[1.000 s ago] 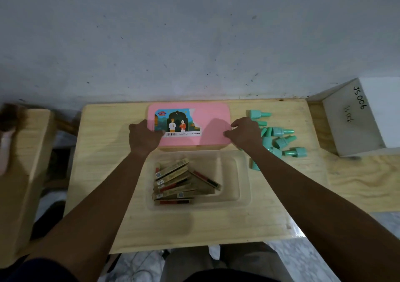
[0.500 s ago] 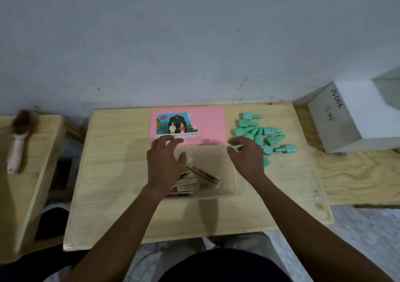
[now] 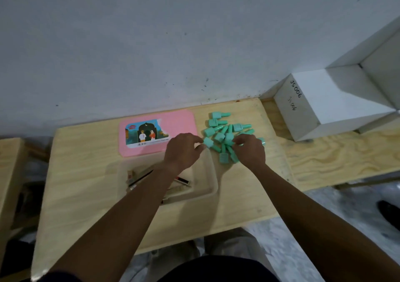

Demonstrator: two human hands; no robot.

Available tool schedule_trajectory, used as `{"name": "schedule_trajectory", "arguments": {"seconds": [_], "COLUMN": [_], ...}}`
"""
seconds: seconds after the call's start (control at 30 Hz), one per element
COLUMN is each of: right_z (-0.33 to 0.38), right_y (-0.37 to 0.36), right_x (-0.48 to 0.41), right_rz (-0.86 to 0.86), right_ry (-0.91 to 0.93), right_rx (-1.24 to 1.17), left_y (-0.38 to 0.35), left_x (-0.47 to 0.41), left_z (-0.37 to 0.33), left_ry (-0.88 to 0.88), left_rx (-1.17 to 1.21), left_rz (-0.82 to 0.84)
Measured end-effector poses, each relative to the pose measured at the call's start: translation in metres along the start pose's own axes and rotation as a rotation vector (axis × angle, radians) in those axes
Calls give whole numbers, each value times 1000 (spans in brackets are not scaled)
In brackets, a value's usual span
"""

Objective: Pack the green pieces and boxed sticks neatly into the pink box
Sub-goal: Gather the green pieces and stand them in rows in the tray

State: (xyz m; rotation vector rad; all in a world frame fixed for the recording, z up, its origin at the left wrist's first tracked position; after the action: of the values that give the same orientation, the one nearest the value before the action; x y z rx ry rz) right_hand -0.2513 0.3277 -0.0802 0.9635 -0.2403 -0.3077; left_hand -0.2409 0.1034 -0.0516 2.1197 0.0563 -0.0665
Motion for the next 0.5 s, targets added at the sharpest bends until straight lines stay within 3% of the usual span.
{"name": "schedule_trajectory", "arguments": {"seconds": [0.13, 0.5], "right_z": [-16, -14], "right_y": [2, -10], "right_x": [-25, -111], "right_rz": [55, 61], "right_ry": [15, 279], "right_rx": [86, 213], "left_y": [-20, -76], "left_x": [-31, -107], "left_z": [-31, -58], "left_ry": [8, 25], "left_rx": [-26, -190], "left_rz": [27, 17]}}
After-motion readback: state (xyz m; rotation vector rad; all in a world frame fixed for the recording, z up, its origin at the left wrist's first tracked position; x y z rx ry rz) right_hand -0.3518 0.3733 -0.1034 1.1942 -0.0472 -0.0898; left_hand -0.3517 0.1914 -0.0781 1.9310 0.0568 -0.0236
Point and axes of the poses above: each hand's wrist, its own x-axis away from the middle knuckle, its own y-axis out of the back of the hand, z = x × y, the point moved 10 cm from there along -x, towards the middle knuckle, and after that the axes turned 14 degrees about -z, right-handed, at the moved point
